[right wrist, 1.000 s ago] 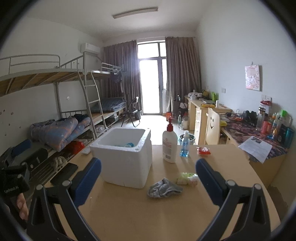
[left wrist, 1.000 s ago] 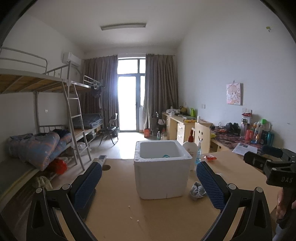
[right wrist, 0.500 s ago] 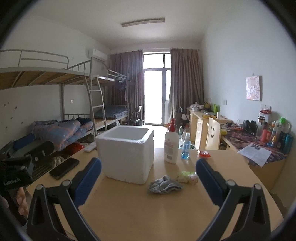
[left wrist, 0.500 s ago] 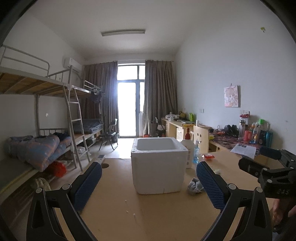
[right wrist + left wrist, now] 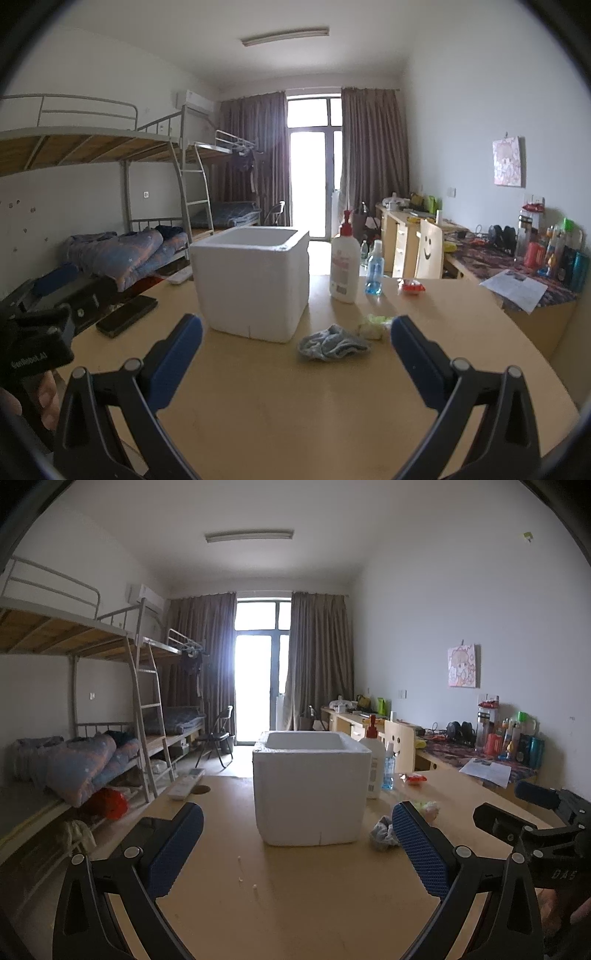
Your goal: Organize soft objects
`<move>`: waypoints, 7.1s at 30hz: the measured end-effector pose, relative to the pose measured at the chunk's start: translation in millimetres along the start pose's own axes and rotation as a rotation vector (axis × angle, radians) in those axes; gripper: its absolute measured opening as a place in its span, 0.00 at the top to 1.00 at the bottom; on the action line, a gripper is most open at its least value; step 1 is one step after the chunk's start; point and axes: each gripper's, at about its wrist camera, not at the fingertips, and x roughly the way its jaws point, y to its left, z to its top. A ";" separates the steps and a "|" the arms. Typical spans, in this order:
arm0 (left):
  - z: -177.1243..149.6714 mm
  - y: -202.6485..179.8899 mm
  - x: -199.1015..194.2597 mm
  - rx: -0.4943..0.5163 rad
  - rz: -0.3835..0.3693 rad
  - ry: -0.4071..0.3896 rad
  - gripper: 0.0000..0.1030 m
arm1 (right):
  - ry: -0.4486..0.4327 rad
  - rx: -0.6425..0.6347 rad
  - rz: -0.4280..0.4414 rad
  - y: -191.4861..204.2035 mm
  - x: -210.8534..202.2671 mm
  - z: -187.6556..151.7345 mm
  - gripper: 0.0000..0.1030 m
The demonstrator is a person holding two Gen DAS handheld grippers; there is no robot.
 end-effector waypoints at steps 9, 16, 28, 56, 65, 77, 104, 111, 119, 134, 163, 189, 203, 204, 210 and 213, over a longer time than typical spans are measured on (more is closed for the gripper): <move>-8.5 0.7 2.7 -0.008 -0.002 0.010 0.01 | 0.022 -0.001 -0.004 3.7 4.3 -8.4 0.00; -8.9 -0.6 5.8 0.007 -0.003 0.015 0.01 | 0.031 0.010 0.005 3.4 7.0 -10.8 0.00; -10.6 -18.5 22.7 0.017 -0.093 0.069 0.01 | 0.034 0.022 -0.027 -8.9 5.1 -11.7 0.00; -7.5 -113.3 111.6 0.140 -0.323 0.243 0.01 | 0.123 0.112 -0.227 -101.0 19.3 -12.0 0.00; -12.0 -121.1 156.6 0.124 -0.353 0.363 0.01 | 0.205 0.122 -0.216 -121.2 52.6 -6.5 0.00; -23.9 -130.8 205.7 0.133 -0.351 0.497 0.06 | 0.329 0.138 -0.172 -142.5 102.1 -2.5 0.00; -52.9 -128.5 265.5 0.118 -0.301 0.718 0.40 | 0.535 0.136 -0.071 -156.3 173.8 1.7 0.00; -53.7 -124.8 267.0 0.149 -0.263 0.705 0.71 | 0.561 0.125 -0.055 -154.8 182.2 0.6 0.00; -51.0 -120.9 256.1 0.166 -0.294 0.689 0.83 | 0.592 0.096 -0.046 -144.8 200.0 2.9 0.00; -47.7 -105.9 245.4 0.176 -0.304 0.642 0.83 | 0.637 0.074 -0.034 -133.2 232.5 -1.8 0.03; -40.0 -93.7 226.2 0.157 -0.308 0.592 0.83 | 0.696 0.080 0.035 -123.3 239.6 -18.9 0.78; -1.6 -89.9 144.6 0.151 -0.326 0.448 0.83 | 0.397 0.087 -0.049 -110.8 102.8 27.4 0.79; 12.2 -77.1 82.0 0.160 -0.310 0.320 0.83 | 0.217 0.083 -0.088 -86.9 35.4 29.9 0.78; 13.5 -73.7 76.8 0.157 -0.310 0.309 0.83 | 0.206 0.081 -0.090 -84.3 31.2 29.8 0.78; 16.8 -55.7 40.8 0.140 -0.287 0.235 0.83 | 0.150 0.078 -0.086 -67.8 6.0 25.3 0.78; 19.0 -51.8 29.7 0.128 -0.272 0.208 0.83 | 0.130 0.066 -0.081 -61.5 -2.4 23.3 0.78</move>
